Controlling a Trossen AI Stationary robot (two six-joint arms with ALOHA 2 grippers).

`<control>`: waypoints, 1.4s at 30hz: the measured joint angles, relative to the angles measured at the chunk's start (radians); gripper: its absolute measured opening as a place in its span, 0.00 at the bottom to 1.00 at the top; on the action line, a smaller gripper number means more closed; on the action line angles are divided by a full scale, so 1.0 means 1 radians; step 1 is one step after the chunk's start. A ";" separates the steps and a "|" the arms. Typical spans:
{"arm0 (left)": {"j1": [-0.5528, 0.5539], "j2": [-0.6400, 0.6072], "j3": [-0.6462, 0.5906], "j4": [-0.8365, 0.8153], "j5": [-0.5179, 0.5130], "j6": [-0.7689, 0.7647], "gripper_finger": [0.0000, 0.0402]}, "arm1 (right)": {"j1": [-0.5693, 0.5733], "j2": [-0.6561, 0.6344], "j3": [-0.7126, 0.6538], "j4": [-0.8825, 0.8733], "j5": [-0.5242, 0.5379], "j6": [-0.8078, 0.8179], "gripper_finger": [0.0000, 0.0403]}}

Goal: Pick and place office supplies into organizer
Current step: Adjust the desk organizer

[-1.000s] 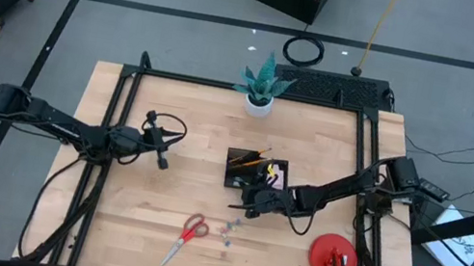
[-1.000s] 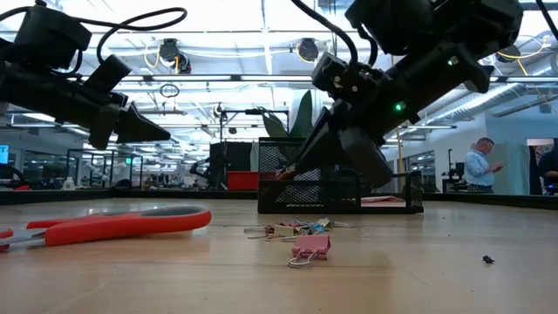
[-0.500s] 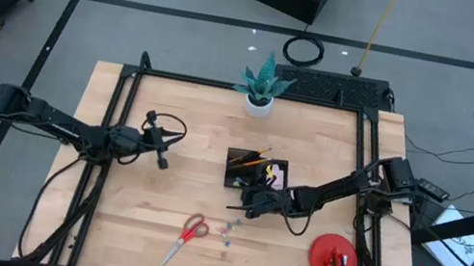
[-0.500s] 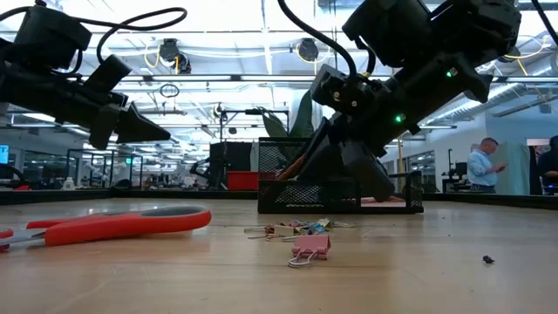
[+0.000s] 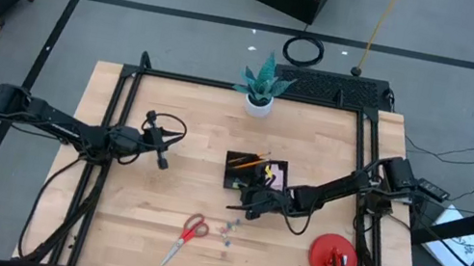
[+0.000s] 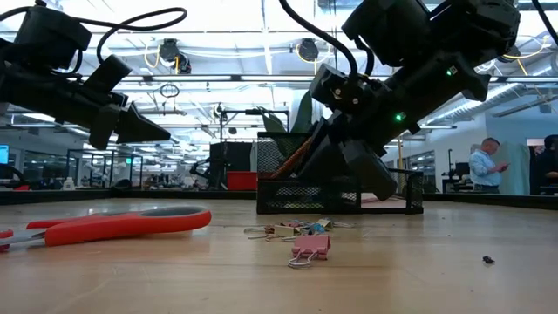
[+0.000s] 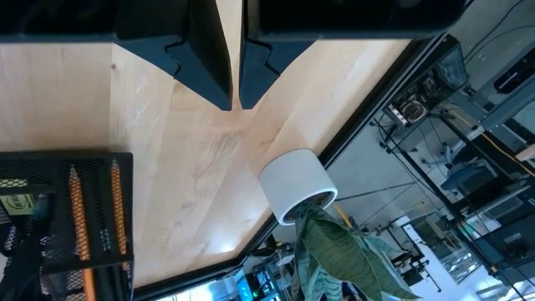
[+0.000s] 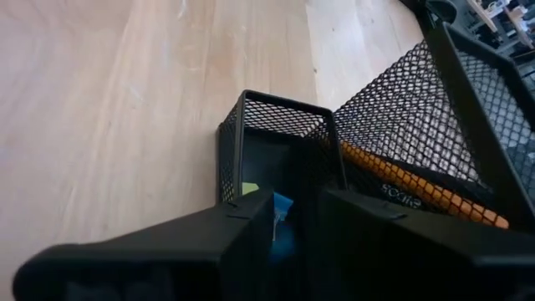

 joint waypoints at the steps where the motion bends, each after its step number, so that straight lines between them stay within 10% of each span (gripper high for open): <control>1: 0.000 0.000 0.000 0.000 0.000 0.001 0.08 | 0.000 0.000 0.000 0.002 0.000 0.000 0.24; 23: 0.000 0.000 0.000 -0.002 0.000 0.009 0.08 | 0.009 0.001 -0.002 0.177 0.032 -0.065 0.22; 34: 0.000 0.000 0.000 -0.002 0.000 0.011 0.08 | 0.161 -0.071 0.104 0.186 0.327 -0.336 0.17; 42: 0.000 0.000 0.000 -0.010 0.001 0.001 0.08 | 0.240 -0.259 0.071 -0.076 0.623 -0.193 0.03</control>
